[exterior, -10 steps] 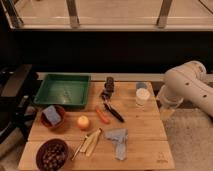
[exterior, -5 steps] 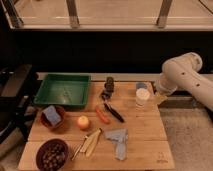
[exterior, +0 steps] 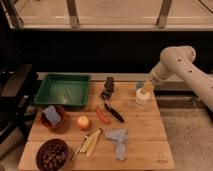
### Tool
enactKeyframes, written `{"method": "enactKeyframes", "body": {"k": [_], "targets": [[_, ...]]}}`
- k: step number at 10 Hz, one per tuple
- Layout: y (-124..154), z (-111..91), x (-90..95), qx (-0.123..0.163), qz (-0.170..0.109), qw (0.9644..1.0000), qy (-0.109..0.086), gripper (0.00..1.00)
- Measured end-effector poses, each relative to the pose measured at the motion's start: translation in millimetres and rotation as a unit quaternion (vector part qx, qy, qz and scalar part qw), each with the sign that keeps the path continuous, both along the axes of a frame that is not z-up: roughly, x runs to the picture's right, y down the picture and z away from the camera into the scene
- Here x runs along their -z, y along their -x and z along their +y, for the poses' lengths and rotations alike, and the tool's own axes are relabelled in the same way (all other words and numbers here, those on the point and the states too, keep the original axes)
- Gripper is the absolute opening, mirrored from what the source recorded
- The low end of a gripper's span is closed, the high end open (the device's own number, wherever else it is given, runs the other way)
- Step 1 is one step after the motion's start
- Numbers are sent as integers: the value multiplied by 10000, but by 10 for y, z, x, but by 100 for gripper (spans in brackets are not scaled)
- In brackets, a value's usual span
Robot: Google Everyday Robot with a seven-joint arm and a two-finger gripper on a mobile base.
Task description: Wipe table surface with eraser
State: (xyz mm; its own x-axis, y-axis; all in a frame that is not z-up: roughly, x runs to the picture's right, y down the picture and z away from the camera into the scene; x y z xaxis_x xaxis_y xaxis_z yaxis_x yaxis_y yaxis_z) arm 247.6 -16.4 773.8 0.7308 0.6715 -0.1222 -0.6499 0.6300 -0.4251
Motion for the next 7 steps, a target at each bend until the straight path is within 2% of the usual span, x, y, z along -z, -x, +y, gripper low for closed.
{"method": "enactKeyframes", "body": {"k": [3, 4, 5, 6, 7], "targets": [[-13, -2, 1, -48, 37, 10000, -13, 65], [-45, -6, -1, -200, 161, 9997, -44, 65], [-108, -3, -8, -591, 436, 9973, -76, 65], [-138, -24, -15, -1184, 775, 9898, -155, 65], [-150, -58, -23, -1673, 1038, 9801, -265, 65]]}}
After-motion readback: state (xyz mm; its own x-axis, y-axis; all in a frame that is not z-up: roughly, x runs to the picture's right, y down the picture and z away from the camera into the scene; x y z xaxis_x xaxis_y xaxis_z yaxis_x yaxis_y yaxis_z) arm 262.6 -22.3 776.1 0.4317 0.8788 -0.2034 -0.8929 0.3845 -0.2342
